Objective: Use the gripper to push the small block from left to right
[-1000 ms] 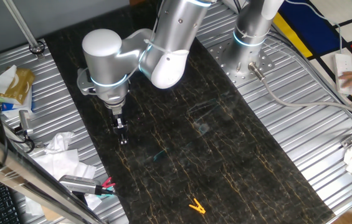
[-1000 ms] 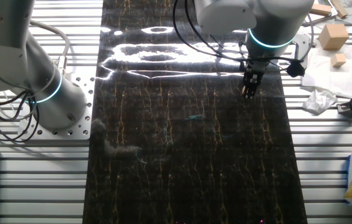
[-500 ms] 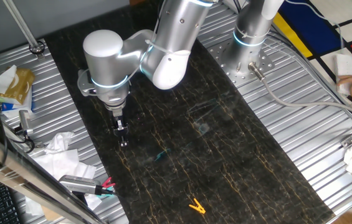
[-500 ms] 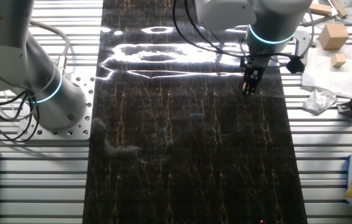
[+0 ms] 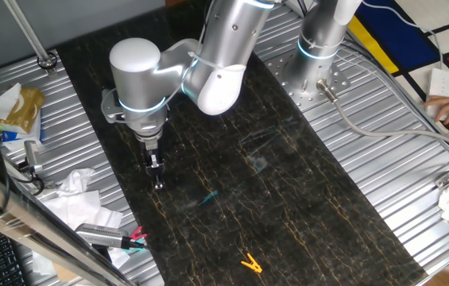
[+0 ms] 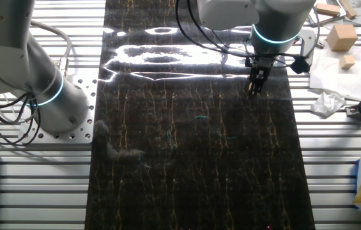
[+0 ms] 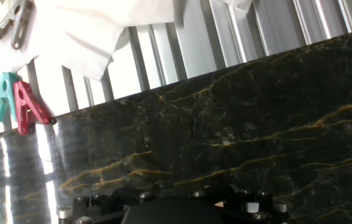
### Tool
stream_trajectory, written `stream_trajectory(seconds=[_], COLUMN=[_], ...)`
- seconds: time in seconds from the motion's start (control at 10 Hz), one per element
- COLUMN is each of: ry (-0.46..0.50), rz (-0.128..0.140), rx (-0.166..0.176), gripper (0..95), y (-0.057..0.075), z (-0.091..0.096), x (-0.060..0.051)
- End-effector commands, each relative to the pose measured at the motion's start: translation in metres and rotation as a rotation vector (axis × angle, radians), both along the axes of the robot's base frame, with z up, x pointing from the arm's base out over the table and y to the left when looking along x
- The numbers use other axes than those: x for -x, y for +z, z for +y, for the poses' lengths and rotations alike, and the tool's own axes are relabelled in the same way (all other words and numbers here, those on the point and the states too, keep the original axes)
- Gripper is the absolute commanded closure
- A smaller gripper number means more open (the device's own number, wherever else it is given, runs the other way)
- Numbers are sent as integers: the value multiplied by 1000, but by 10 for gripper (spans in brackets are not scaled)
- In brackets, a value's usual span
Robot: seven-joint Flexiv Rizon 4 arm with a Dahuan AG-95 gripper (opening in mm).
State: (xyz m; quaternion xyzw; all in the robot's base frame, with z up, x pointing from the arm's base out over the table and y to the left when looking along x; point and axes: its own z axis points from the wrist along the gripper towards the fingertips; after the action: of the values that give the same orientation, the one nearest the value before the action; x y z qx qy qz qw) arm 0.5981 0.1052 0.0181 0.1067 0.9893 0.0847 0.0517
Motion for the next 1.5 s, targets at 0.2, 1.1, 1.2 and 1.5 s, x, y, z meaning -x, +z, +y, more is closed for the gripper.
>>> stream_trajectory(seconds=[0.2,1.1,1.2,1.5], ry=[5,-9,-11,-14], rz=[-3,-18,-18,-19], rx=[3,-13,-13,-12], gripper=[0,0,0,0], y=[0,-1,-2,-2], z=[0,5,6,7], x=[0,2,3,3])
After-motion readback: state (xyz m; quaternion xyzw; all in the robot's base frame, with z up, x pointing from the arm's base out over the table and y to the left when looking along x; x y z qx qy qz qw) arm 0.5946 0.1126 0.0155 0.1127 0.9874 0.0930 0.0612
